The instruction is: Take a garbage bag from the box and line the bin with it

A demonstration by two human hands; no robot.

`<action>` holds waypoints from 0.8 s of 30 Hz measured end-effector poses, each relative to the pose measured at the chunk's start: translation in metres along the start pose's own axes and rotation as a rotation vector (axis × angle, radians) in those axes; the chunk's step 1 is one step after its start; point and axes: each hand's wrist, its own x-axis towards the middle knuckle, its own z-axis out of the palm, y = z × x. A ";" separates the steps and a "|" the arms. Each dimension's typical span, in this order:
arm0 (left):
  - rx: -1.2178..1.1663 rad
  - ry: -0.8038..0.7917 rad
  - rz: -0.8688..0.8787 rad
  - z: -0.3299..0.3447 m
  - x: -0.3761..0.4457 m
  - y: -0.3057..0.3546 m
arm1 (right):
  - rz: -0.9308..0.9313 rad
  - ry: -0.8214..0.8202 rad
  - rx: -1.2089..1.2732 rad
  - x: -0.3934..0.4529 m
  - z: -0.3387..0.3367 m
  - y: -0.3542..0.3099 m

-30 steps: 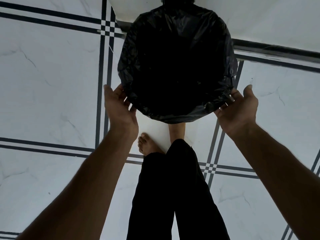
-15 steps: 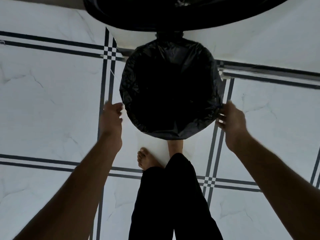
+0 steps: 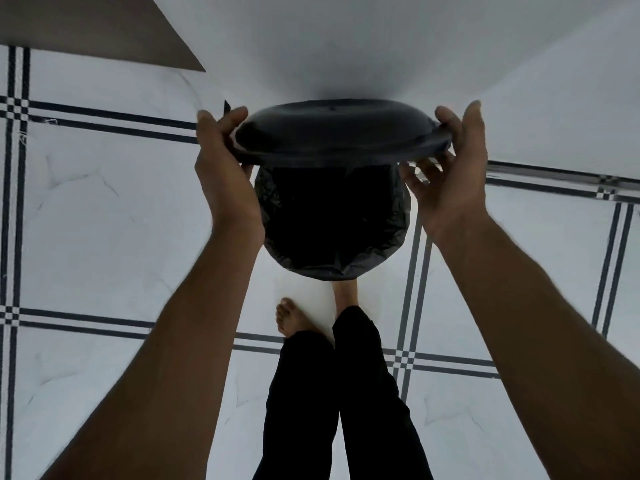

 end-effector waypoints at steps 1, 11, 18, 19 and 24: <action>0.062 0.009 0.011 -0.005 -0.003 -0.006 | -0.007 0.026 -0.022 0.000 -0.002 0.003; 0.743 -0.185 0.045 -0.063 -0.019 -0.152 | -0.235 0.159 -0.819 -0.002 -0.083 0.125; 0.997 -0.265 0.047 -0.061 -0.010 -0.165 | -0.282 0.031 -0.952 0.003 -0.079 0.155; 1.030 -0.267 0.045 -0.064 -0.012 -0.158 | -0.245 0.007 -0.991 -0.003 -0.078 0.153; 1.054 -0.099 0.285 -0.062 -0.063 -0.068 | -0.405 -0.036 -1.282 -0.066 -0.051 0.106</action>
